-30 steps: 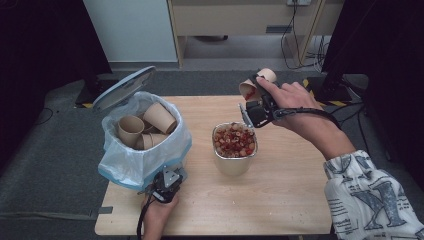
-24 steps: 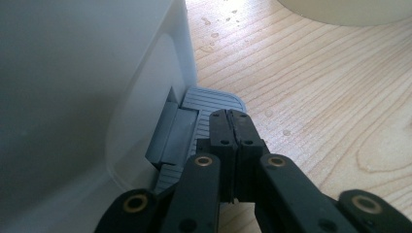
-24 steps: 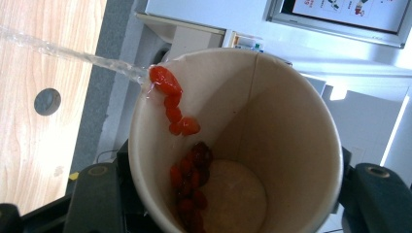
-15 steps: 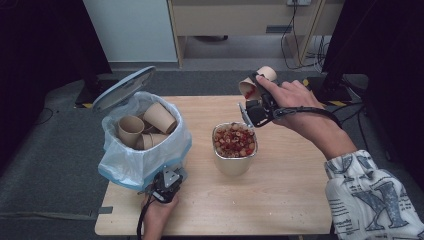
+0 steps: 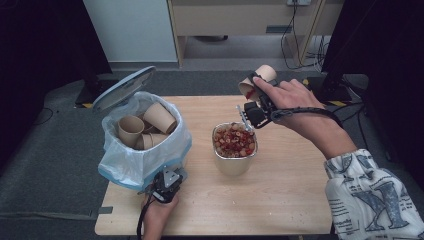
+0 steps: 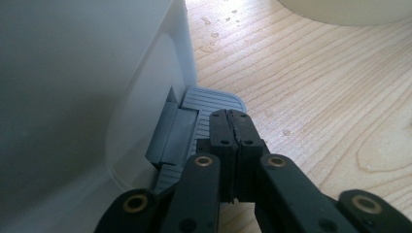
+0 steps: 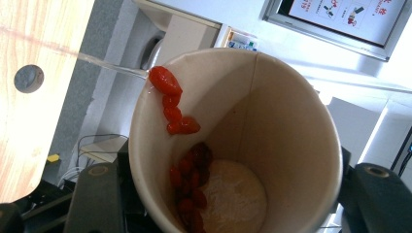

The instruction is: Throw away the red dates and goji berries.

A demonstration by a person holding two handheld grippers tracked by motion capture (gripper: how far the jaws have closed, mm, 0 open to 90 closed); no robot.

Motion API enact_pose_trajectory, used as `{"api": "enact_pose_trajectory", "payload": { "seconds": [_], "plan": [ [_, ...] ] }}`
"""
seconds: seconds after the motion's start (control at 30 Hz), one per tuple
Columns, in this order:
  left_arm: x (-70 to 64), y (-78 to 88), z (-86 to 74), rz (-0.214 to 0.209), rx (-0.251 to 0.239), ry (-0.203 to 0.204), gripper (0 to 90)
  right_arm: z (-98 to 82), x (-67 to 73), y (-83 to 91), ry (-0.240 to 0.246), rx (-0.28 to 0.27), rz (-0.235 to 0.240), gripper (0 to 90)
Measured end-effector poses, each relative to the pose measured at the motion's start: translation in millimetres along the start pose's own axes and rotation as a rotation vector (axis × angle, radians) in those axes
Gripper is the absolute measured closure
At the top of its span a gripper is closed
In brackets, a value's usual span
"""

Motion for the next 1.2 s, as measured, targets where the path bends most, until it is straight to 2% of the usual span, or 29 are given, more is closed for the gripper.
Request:
{"api": "enact_pose_trajectory", "payload": {
  "seconds": [0.37, 0.57, 0.63, 0.67, 0.73, 0.77, 0.8, 0.87, 0.9, 1.0, 1.03, 1.17, 1.2],
  "plan": [
    [0.2, 0.0, 0.0, -0.001, -0.001, 0.000, 88.4, 0.2, 1.4, -0.5, 0.003, 0.001, 0.003, 35.9],
    [0.0, 0.0, 0.0, -0.001, 0.000, 0.000, 88.3, -0.4, 0.7, -1.7, -0.019, 0.008, -0.001, 35.9],
    [0.3, 0.1, 0.0, -0.002, -0.001, 0.002, 88.3, 3.5, 6.8, -3.9, 0.021, 0.017, 0.003, 36.4],
    [0.1, 0.1, 0.0, -0.001, 0.000, 0.001, 88.3, 9.0, 15.1, -5.0, 0.063, 0.008, 0.025, 36.5],
    [0.1, 0.1, 0.0, -0.001, 0.000, 0.002, 88.2, 19.0, 35.6, -7.2, 0.183, -0.012, 0.076, 36.6],
    [0.1, 0.1, 0.0, -0.001, 0.000, 0.002, 88.3, 20.4, 40.6, -8.6, 0.211, -0.011, 0.079, 36.6],
    [0.0, 0.1, 0.0, -0.001, 0.001, 0.001, 88.2, 20.0, 40.8, -9.5, 0.195, -0.009, 0.079, 36.6],
    [0.2, 0.1, 0.0, -0.002, 0.000, 0.002, 88.3, 16.1, 33.9, -10.3, 0.118, 0.002, 0.063, 36.6],
    [0.3, 0.1, 0.0, -0.002, -0.001, 0.002, 88.3, 14.7, 31.5, -10.4, 0.110, 0.005, 0.060, 36.6],
    [0.3, 0.1, 0.0, -0.002, 0.000, 0.001, 88.3, 16.3, 33.3, -8.0, 0.134, -0.006, 0.070, 36.6],
    [0.1, 0.1, 0.0, -0.002, 0.000, 0.002, 88.3, 16.2, 33.1, -7.5, 0.129, -0.006, 0.068, 36.6],
    [0.1, 0.1, 0.1, -0.003, 0.000, 0.003, 88.3, 8.7, 23.4, -10.4, 0.029, 0.027, 0.033, 37.1],
    [0.1, 0.1, 0.1, -0.003, 0.000, 0.003, 88.3, 8.7, 23.4, -10.4, 0.029, 0.027, 0.033, 37.1]
  ]
}}
Point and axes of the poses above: each handheld gripper's, and its own axes: y roughly backward along the jaws, z roughly out of its top, x roughly to its left, the point moved 2 cm from there along -y, roughly forward along the jaws, and after that the axes turned 7 degrees about -z, right-handed, at the moved point
